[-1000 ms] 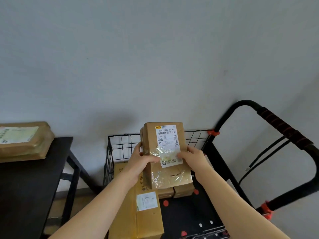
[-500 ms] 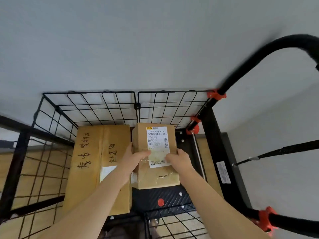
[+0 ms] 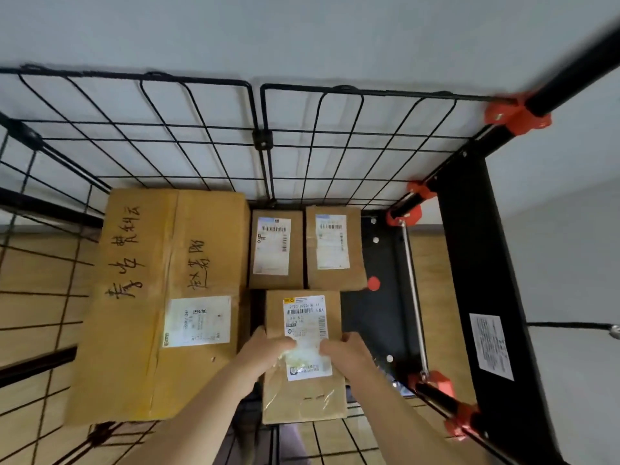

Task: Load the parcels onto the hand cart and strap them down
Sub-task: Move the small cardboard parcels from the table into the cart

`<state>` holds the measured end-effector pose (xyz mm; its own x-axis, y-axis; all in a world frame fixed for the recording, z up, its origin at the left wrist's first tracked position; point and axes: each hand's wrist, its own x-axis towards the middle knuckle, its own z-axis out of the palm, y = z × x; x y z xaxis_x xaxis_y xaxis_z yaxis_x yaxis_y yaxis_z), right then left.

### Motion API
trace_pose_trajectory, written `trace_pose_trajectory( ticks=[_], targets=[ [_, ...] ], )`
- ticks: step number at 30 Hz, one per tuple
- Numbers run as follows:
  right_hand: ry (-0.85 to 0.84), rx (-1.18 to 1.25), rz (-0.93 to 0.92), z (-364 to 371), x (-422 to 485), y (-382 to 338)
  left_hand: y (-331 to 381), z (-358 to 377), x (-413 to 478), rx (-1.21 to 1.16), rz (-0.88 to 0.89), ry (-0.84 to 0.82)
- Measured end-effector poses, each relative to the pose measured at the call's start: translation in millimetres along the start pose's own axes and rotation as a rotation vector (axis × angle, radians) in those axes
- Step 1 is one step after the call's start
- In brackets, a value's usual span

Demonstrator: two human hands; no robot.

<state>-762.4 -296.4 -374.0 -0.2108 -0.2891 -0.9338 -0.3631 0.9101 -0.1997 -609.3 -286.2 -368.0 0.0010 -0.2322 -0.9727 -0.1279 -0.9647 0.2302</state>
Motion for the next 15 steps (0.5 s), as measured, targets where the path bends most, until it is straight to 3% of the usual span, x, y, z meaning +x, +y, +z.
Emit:
trace_pose_trajectory(
  ticks=[6, 10, 15],
  targets=[
    [-0.18, -0.091, 0.056, 37, 36, 4, -8, -5, 38, 0.107, -0.059, 0.151],
    [-0.142, -0.151, 0.037, 47, 56, -2, -6, 8, 45, 0.168, -0.038, 0.282],
    [-0.202, -0.24, 0.021, 57, 62, -2, -19, 27, 36, 0.394, 0.248, 0.359]
  ],
)
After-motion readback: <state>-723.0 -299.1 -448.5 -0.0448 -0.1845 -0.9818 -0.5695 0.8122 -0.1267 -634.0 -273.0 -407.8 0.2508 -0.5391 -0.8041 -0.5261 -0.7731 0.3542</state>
